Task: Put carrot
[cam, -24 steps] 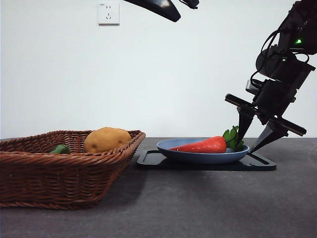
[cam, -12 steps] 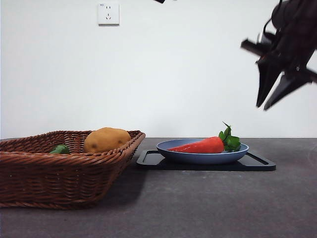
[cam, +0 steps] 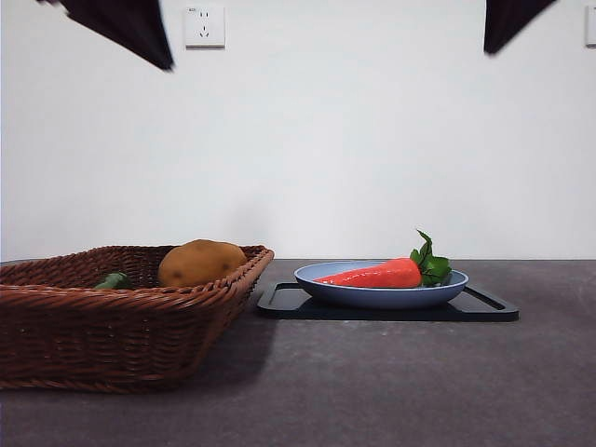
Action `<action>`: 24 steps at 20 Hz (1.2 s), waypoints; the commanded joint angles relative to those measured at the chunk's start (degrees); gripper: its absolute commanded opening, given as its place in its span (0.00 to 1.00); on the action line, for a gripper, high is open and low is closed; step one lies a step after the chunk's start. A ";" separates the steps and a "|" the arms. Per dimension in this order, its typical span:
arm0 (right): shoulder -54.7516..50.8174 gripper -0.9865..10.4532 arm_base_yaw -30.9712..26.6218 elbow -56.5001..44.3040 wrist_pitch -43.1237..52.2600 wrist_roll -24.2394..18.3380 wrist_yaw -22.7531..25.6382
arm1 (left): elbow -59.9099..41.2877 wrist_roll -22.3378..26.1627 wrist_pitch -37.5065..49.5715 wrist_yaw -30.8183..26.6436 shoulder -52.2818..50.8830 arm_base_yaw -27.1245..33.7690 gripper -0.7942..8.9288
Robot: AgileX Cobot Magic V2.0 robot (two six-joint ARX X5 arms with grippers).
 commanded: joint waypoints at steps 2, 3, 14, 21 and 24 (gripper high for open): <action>-5.18 0.09 2.58 -5.16 6.25 0.42 1.97 | -3.06 0.28 0.94 1.18 -6.32 3.26 0.09; -7.43 0.09 3.15 -8.22 9.46 0.39 2.86 | -5.03 0.31 1.38 1.20 -8.90 4.00 0.09; -31.06 0.09 4.66 -53.86 53.27 2.91 2.91 | -37.97 -6.23 13.66 1.36 -37.86 4.57 0.09; -30.64 0.09 4.28 -54.84 53.48 4.26 2.91 | -38.29 -6.21 13.90 1.01 -37.44 4.57 0.09; -30.64 0.09 4.26 -54.84 53.46 4.24 2.91 | -38.29 -6.21 14.03 1.05 -37.24 4.57 0.09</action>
